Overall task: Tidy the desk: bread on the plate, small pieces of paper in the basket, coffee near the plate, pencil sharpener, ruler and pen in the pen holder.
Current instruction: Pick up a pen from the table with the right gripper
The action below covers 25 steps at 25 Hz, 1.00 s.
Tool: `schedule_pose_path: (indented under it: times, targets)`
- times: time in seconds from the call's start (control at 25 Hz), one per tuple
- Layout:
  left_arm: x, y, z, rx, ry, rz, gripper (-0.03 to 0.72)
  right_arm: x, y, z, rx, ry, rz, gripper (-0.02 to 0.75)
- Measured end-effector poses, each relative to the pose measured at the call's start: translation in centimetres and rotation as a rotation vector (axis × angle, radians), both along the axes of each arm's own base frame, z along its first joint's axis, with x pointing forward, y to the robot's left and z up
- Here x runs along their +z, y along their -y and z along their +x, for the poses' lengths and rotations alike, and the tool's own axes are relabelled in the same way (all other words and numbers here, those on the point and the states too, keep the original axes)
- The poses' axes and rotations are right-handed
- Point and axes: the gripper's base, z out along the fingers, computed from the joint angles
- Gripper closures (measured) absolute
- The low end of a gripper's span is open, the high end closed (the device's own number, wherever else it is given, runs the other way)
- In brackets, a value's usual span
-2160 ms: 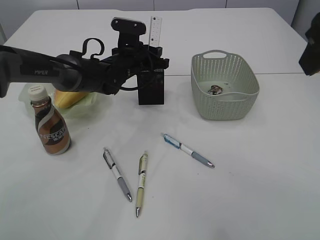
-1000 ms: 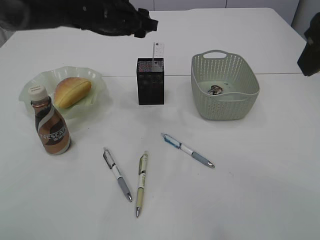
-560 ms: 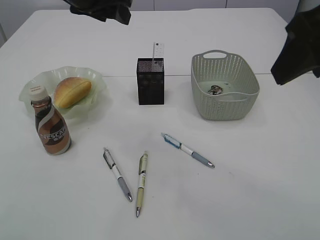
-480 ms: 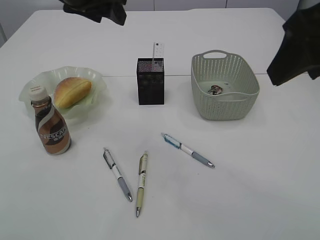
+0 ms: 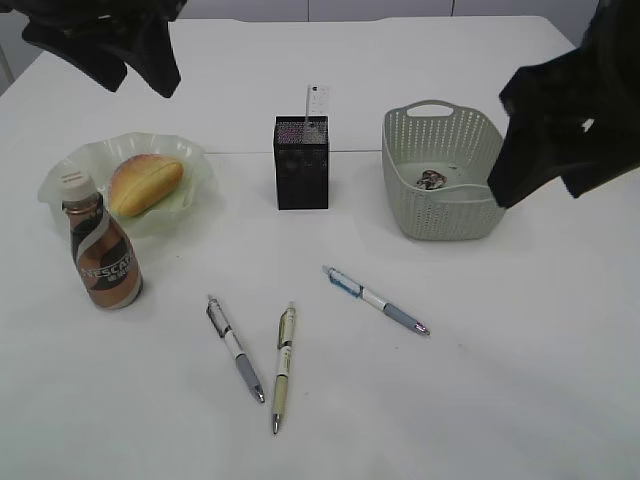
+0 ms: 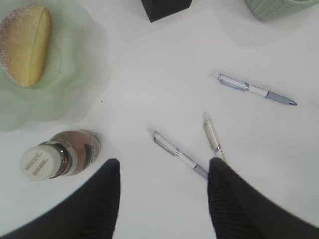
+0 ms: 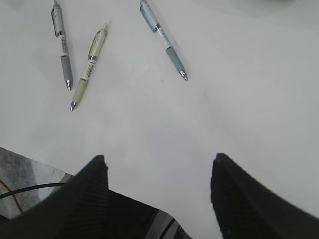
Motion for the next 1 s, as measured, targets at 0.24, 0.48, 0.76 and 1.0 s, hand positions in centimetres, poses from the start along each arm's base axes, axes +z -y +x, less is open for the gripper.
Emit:
schedule_pose_path:
  times: [0.24,0.48,0.76,1.0]
  targets:
    - [2.2,-0.8,-1.5,0.013,0.044,-0.024,0.312,-2.4,-1.4,2.8,0.012,-0.086,-0.018,0.262]
    - [4.1,-1.6,-2.9,0.018,0.091,-0.040,0.316,-4.6,-2.8,6.0,0.074,-0.123,-0.055,0.262]
    - [6.3,-2.5,-4.8,0.018,0.149,-0.070,0.317,-8.2,-5.9,8.4,0.277,-0.110,-0.086,0.262]
    - [7.6,-3.2,-6.0,0.020,0.186,-0.085,0.317,-11.2,-6.8,10.5,0.301,-0.113,-0.117,0.262]
